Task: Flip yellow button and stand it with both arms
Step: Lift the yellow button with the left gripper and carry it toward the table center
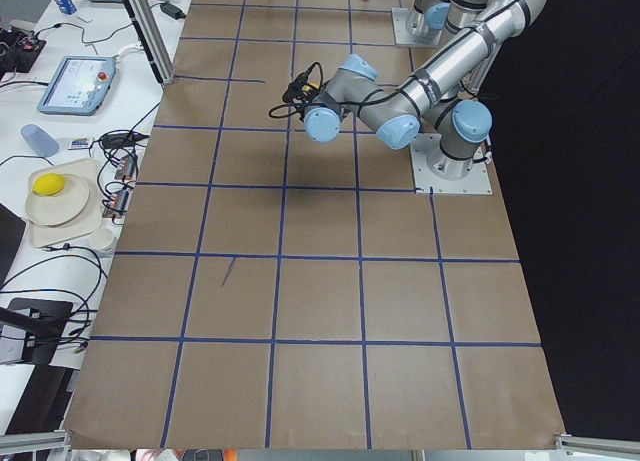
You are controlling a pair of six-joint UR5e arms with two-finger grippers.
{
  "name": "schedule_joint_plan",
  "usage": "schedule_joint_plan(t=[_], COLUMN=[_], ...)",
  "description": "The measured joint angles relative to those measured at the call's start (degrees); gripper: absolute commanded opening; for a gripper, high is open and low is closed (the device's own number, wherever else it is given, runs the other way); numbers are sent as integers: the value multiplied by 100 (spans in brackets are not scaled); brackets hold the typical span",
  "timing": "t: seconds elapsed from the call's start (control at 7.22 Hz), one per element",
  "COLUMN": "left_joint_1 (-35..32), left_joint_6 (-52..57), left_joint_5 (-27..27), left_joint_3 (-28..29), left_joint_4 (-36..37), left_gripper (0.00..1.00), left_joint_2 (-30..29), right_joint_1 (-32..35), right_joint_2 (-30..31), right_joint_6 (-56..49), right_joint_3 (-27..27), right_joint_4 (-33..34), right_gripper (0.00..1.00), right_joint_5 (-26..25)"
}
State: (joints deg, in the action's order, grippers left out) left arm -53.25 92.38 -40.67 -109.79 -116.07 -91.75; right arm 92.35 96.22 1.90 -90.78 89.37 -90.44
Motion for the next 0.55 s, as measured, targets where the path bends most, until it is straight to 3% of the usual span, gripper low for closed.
schedule_joint_plan(t=[0.55], left_joint_1=[-1263], left_joint_6=[27], left_joint_5=[2662], left_joint_3=[-101], left_joint_4=[-2064], left_gripper=[13], left_joint_2=[396], right_joint_1=[-18], right_joint_2=[-4], right_joint_6=[45], right_joint_3=[47], right_joint_4=[4], right_gripper=[100], right_joint_5=[22])
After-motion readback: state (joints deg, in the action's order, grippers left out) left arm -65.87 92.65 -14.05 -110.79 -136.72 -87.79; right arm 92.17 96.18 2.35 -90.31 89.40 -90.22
